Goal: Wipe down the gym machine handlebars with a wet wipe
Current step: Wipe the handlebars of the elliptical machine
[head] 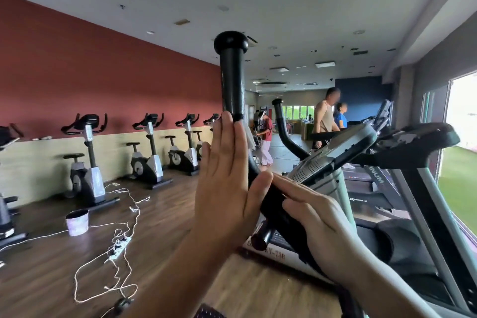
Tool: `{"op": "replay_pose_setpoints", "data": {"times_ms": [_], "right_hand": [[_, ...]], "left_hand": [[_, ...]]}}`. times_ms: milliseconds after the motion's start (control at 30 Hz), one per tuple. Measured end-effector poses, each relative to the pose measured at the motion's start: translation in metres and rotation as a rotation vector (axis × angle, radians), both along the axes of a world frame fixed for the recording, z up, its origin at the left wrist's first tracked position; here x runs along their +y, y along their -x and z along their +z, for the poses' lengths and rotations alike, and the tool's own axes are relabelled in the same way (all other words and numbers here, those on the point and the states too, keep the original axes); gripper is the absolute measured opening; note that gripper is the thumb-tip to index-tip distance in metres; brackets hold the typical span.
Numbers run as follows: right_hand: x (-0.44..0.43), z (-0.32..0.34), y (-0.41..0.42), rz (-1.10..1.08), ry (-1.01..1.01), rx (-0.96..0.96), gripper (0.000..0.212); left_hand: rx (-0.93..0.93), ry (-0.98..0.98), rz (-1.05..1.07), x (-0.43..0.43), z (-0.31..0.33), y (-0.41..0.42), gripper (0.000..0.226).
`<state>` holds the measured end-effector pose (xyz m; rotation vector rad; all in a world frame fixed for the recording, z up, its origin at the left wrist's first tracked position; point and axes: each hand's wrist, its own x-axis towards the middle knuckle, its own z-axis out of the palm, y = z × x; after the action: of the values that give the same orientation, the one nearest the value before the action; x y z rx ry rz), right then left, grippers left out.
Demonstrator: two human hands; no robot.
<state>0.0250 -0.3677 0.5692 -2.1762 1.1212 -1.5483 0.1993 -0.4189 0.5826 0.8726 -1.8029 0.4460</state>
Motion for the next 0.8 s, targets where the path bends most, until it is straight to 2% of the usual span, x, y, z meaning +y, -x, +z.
{"op": "replay_pose_setpoints", "data": {"times_ms": [100,167,333,400,500,600,800], "right_hand": [[0.003,-0.001,0.001,0.042,-0.103,-0.133,0.056],[0.005,-0.001,0.001,0.024,-0.112,-0.149,0.056],[0.005,0.001,-0.004,0.002,-0.117,-0.162,0.05],[0.007,0.001,-0.009,-0.029,-0.12,-0.174,0.052],[0.007,0.008,-0.019,-0.105,-0.032,-0.119,0.057],[0.006,0.024,-0.033,-0.134,0.07,-0.05,0.049],[0.0,0.027,-0.053,-0.172,0.099,0.064,0.057]], "left_hand": [[0.01,-0.027,-0.06,0.009,-0.035,0.01,0.079],[-0.001,-0.02,-0.088,0.014,-0.059,0.015,0.08],[0.108,-0.013,-0.118,-0.003,-0.022,0.01,0.083],[0.13,-0.007,-0.185,0.001,-0.034,0.013,0.079],[0.131,-0.009,-0.271,0.001,-0.05,0.015,0.079],[0.167,0.024,-0.351,-0.019,-0.018,0.005,0.076],[0.277,-0.052,-0.698,-0.011,-0.035,0.0,0.071]]}}
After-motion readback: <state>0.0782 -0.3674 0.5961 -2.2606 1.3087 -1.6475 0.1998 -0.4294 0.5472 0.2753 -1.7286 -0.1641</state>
